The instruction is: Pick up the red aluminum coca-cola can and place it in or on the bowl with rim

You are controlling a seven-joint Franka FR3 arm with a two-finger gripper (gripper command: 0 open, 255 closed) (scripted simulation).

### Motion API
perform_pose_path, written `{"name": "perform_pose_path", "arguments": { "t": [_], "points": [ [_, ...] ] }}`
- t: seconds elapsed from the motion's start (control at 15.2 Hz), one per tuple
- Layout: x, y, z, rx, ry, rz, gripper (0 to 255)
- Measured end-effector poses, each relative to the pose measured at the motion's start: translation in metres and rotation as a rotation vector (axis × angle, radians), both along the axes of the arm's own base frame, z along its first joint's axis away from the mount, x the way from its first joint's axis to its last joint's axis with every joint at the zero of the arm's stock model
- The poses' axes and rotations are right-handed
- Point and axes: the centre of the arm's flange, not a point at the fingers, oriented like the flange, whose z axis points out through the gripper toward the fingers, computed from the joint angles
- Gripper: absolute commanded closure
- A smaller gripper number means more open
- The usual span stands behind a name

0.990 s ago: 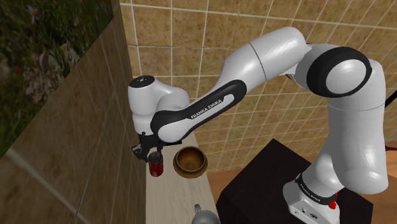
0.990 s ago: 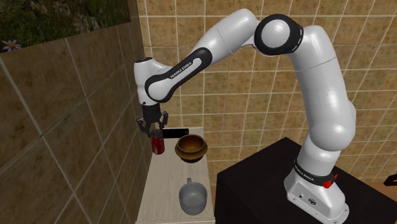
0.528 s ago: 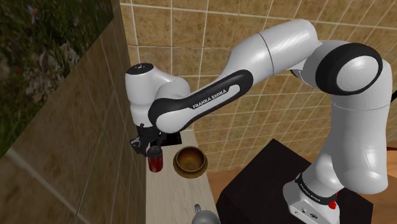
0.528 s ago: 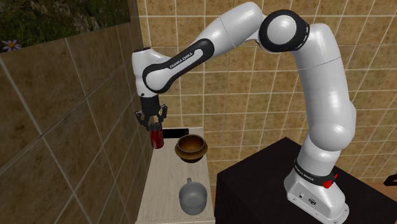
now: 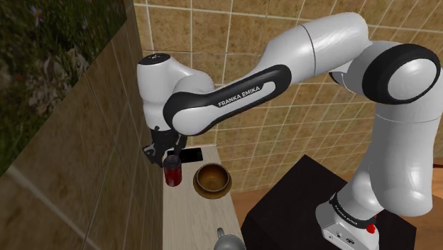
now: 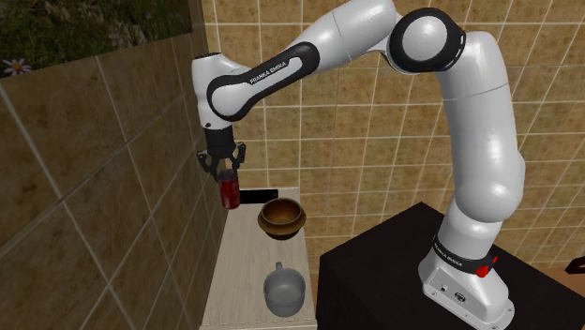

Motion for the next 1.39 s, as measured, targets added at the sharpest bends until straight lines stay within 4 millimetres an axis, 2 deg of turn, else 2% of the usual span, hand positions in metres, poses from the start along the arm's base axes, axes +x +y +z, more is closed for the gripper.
{"name": "perform_pose_path", "arguments": {
  "t": [0.13, 0.33, 0.59, 0.79, 0.86, 0.92, 1.06, 1.39],
  "points": [
    [-0.005, -0.013, 0.004, 0.000, 0.000, 0.000, 255],
    [-0.018, -0.044, 0.013, 0.000, 0.000, 0.001, 255],
    [-0.033, -0.096, 0.018, 0.000, 0.000, 0.000, 255],
    [-0.048, -0.136, 0.032, -0.001, 0.000, -0.001, 255],
    [-0.053, -0.144, 0.028, -0.001, 0.000, -0.001, 255],
    [-0.053, -0.144, 0.028, -0.001, 0.000, -0.001, 0],
    [-0.053, -0.141, 0.022, 0.003, 0.003, -0.001, 0],
    [-0.059, -0.115, -0.027, 0.037, 0.026, 0.000, 0]
  ]
}}
